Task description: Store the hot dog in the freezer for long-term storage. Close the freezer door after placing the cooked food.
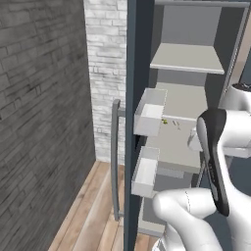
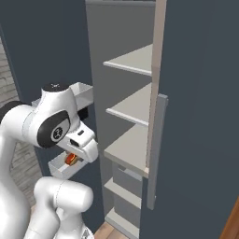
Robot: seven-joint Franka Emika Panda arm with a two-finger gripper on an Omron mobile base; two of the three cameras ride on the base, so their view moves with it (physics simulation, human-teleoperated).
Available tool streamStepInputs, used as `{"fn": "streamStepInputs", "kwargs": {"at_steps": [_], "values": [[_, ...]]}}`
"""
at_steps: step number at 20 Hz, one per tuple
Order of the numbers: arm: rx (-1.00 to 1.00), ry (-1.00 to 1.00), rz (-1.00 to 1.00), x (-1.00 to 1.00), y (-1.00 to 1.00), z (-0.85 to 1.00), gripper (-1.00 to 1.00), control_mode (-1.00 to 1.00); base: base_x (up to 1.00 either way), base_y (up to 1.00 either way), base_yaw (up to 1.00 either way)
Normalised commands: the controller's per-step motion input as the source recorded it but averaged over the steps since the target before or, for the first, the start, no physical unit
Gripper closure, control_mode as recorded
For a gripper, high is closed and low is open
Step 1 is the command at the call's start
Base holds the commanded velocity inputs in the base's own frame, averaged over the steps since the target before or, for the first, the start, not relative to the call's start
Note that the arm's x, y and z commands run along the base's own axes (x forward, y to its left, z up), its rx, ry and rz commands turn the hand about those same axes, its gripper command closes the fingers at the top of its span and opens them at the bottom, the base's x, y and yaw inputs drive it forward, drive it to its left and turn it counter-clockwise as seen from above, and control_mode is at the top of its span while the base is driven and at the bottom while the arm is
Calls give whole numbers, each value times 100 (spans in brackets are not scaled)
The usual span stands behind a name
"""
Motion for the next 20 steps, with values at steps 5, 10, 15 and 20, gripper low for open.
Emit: {"fn": "streamStepInputs", "kwargs": {"at_steps": [5, 10, 15, 20], "values": [[-4, -22, 0, 68, -9, -8, 100, -100, 0, 0, 0], [-5, -22, 0, 60, -44, -37, 100, -100, 0, 0, 0], [-1, -13, 0, 48, -8, -5, 100, -100, 0, 0, 0], [0, 1, 0, 62, -3, 0, 100, -100, 0, 0, 0]]}}
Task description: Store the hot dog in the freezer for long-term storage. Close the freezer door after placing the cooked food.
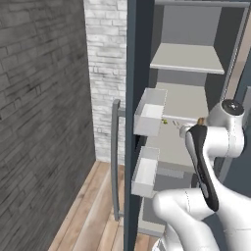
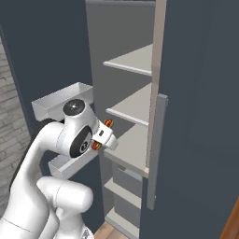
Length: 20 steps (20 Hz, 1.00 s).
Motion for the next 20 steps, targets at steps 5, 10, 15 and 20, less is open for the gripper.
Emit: {"fn": "streamStepInputs", "kwargs": {"at_steps": [5, 10, 15, 20], "values": [[0, 12, 0, 59, -4, 0, 100, -100, 0, 0, 0], [0, 9, 0, 55, -19, 0, 100, -100, 0, 0, 0], [0, 0, 0, 53, -33, 0, 100, -100, 0, 0, 0], [0, 0, 0, 55, -13, 0, 100, -100, 0, 0, 0]]}}
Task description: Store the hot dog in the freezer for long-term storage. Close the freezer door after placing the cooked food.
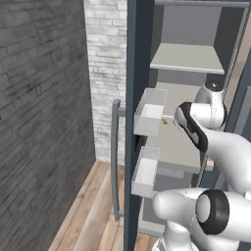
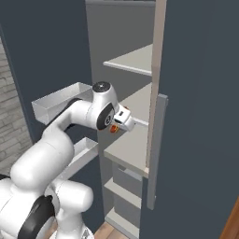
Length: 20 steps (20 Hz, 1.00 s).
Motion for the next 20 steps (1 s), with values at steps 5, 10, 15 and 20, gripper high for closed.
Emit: {"fn": "streamStepInputs", "kwargs": {"at_steps": [5, 10, 15, 20], "values": [[0, 0, 0, 52, -17, 0, 100, -100, 0, 0, 0], [-1, -4, 0, 29, -8, -1, 100, -100, 0, 0, 0], [-2, -6, 0, 35, -20, 0, 100, -100, 0, 0, 0], [0, 0, 0, 50, -18, 0, 100, -100, 0, 0, 0]]}}
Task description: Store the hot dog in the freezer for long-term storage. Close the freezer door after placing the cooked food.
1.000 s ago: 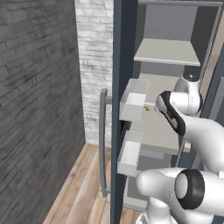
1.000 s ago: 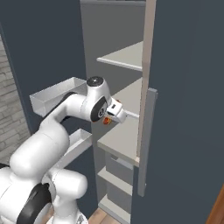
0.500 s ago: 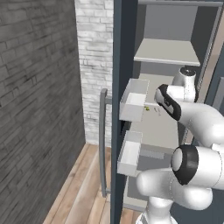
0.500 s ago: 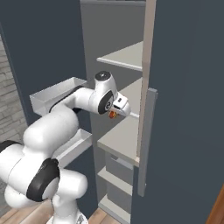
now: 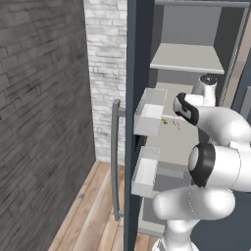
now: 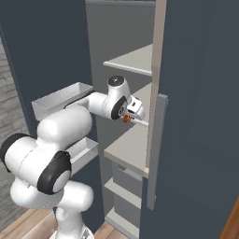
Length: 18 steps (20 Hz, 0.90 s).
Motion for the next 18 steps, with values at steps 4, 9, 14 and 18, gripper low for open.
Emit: {"fn": "streamStepInputs", "kwargs": {"at_steps": [4, 9, 14, 18], "values": [[-1, 0, 0, 43, -2, 0, 100, -100, 0, 0, 0], [-4, 0, 0, 44, -18, -5, 100, -100, 0, 0, 0], [-2, 0, 0, 38, -18, -3, 100, -100, 0, 0, 0], [0, 0, 0, 43, -17, -14, 100, -100, 0, 0, 0]]}}
